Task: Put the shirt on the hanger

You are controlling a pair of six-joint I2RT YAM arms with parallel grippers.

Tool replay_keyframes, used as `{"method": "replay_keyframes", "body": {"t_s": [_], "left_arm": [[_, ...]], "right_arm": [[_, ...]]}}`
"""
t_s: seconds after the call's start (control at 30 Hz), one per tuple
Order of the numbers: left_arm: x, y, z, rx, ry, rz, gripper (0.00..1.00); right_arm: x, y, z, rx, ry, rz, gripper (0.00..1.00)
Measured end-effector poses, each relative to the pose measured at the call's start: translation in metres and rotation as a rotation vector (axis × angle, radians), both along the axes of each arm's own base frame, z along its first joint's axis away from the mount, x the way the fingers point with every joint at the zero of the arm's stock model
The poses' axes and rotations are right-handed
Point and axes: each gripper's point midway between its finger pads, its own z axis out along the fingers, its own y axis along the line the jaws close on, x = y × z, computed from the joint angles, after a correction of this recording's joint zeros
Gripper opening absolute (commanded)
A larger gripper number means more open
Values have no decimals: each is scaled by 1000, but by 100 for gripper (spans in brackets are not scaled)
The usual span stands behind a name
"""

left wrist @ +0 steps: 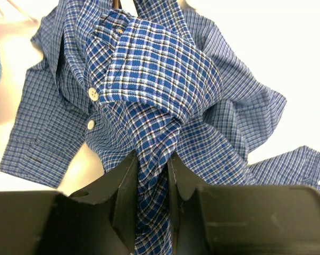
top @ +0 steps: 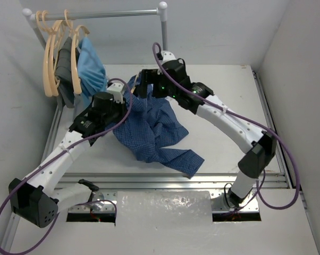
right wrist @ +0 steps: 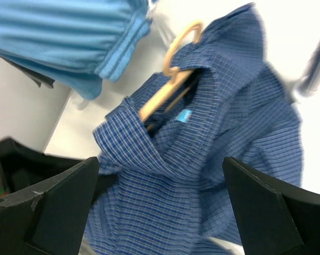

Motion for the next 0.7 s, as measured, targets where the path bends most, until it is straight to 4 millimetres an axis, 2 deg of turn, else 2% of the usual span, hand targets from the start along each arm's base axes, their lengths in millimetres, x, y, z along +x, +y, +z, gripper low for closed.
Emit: {"method": "replay_keyframes", "body": {"t_s": [0.13,0.27,0.37,0.47,0.57,0.7], "left_arm": [[6,0,19,-11,-42,5,0],[13,-1,39,-20,-98,6,0],[17,0,58,-23,-140,16,0],[21,1,86,-41,-198,25,0],[24,0,122,-72,-270,33,0],[25,1,161,-111,-349,42,0]], "right_arm": [[-7,-29,21,-5,-86,-20,99],[-9,-65,29,-1,-133,-79,99],[-2,-99,24,-14,-134,-160,99],[6,-128,14,-40,-123,-236,99],[10,-140,9,-59,-120,-273,99],[10,-143,10,-68,-130,-281,99]]}}
